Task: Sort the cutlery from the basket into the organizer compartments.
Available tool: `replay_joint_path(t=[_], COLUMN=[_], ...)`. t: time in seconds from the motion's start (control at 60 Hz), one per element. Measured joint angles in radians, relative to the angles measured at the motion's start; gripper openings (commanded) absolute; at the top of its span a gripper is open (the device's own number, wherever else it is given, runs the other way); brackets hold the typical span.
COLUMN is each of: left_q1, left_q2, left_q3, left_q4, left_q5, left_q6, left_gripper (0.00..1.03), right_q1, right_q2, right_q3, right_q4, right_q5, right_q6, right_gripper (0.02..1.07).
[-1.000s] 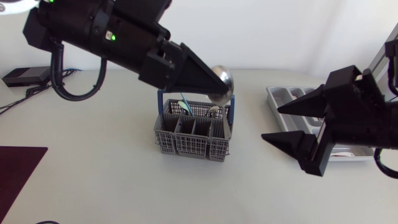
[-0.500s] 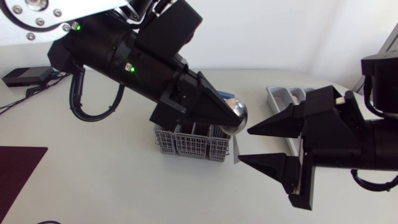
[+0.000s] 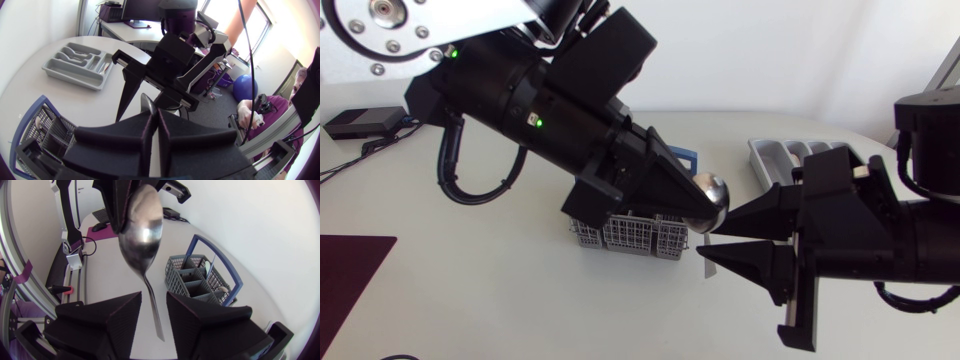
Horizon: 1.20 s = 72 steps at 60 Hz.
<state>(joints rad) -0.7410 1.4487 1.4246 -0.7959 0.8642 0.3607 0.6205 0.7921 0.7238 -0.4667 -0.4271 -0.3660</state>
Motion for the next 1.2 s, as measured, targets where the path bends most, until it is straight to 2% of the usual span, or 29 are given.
replay_joint_path(t=[0.083,0.45,0.55,0.65,0.683,0.717,0.783,0.95,1.067,1.2], left_q1=[0.000,0.000,0.002,0.006,0.009,0.013,0.018,0.067,0.163,0.247], left_q2=[0.000,0.002,0.005,0.005,0.005,0.005,0.005,0.005,0.000,-0.004], left_q3=[0.000,0.000,0.000,0.000,0.000,0.000,0.001,0.026,0.070,0.119], left_q4=[0.000,-0.008,-0.006,0.005,0.009,0.012,0.011,0.031,0.102,0.135], left_q5=[0.004,0.016,0.019,0.018,0.017,0.018,0.018,0.021,0.009,-0.109], left_q6=[0.000,-0.002,-0.010,-0.012,-0.012,-0.012,-0.012,-0.043,-0.126,-0.185], left_gripper=[0.04,0.04,0.16,0.42,0.54,0.80,0.99,0.99,0.99,0.99], right_q1=[0.003,0.007,0.013,0.014,0.014,0.014,0.013,0.005,-0.083,-0.259], right_q2=[0.000,0.008,0.011,0.011,0.011,0.011,0.011,0.008,-0.009,-0.005], right_q3=[-0.002,-0.006,-0.006,-0.006,-0.006,-0.006,-0.006,-0.006,-0.006,0.002], right_q4=[0.000,0.000,-0.001,-0.008,-0.008,-0.012,-0.035,-0.069,-0.103,-0.114], right_q5=[-0.004,-0.018,-0.019,-0.026,-0.026,-0.025,-0.017,0.008,0.013,0.011], right_q6=[0.001,0.025,0.022,0.026,0.026,0.027,0.034,0.045,0.042,0.008], right_gripper=[0.19,0.08,0.08,0.08,0.08,0.08,0.08,0.08,0.08,0.08])
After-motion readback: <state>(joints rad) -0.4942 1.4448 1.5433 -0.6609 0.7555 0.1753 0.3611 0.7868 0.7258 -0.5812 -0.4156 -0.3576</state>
